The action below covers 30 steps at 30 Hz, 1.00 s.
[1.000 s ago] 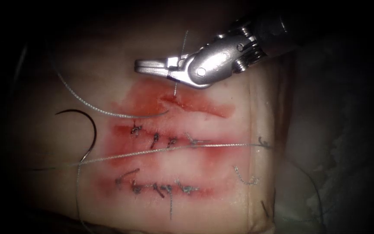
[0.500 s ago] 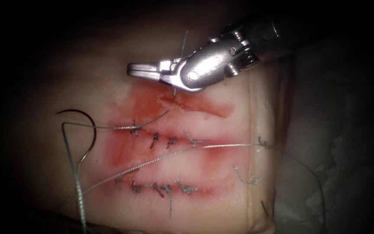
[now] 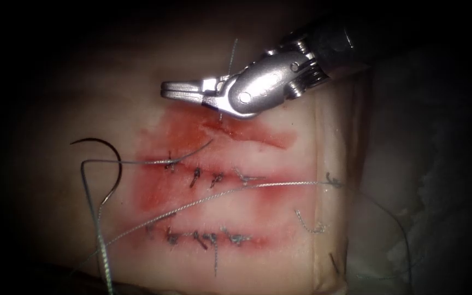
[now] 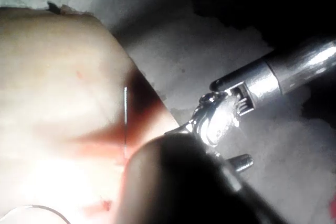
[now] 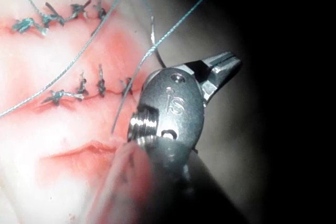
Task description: Wound Closure
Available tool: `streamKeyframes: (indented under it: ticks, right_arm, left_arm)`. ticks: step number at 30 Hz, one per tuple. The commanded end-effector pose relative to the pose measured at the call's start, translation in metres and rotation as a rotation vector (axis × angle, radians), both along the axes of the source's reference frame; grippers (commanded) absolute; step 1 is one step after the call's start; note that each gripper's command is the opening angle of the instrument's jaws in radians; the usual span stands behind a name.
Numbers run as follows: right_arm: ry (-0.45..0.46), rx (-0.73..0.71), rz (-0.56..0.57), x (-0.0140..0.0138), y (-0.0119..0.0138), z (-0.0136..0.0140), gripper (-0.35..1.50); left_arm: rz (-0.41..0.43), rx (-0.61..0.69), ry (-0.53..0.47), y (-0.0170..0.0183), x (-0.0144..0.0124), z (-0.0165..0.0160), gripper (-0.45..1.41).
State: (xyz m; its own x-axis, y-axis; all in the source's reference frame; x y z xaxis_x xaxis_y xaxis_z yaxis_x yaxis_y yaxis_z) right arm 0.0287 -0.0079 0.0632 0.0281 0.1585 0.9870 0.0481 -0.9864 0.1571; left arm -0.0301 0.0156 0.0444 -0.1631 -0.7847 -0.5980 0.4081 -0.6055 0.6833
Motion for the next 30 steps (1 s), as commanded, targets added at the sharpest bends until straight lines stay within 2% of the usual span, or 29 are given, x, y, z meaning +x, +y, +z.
streamKeyframes:
  ticks: [1, 6, 10, 13, 20, 28, 30]
  right_arm:
    - [0.003, -0.003, 0.001, 0.0011, 0.0000, 0.0003, -0.10]
    - [0.003, 0.003, 0.001, 0.0012, 0.0000, 0.0002, -0.10]
    - [0.003, 0.002, 0.001, 0.0012, -0.0001, 0.0002, -0.10]
    - [0.003, 0.002, 0.001, 0.0012, -0.0002, 0.0002, -0.10]
    - [0.003, 0.002, 0.001, 0.0013, -0.0003, 0.0001, -0.10]
    - [0.003, 0.002, 0.002, 0.0013, -0.0003, 0.0001, -0.10]
    - [0.003, 0.002, 0.002, 0.0013, -0.0003, 0.0001, -0.10]
  left_arm:
    - [-0.006, 0.012, -0.007, 0.0000, -0.0011, 0.0007, 0.94]
    - [0.021, 0.084, -0.044, -0.0031, -0.0036, 0.0039, 0.92]
    - [0.021, 0.128, -0.073, -0.0039, -0.0060, 0.0060, 0.91]
    - [0.029, 0.145, -0.110, -0.0040, -0.0066, 0.0065, 0.84]
    - [0.067, 0.128, -0.119, -0.0051, -0.0073, 0.0077, 0.76]
    - [0.085, 0.127, -0.128, -0.0055, -0.0081, 0.0075, 0.52]
    - [0.087, 0.127, -0.129, -0.0056, -0.0084, 0.0074, 0.40]
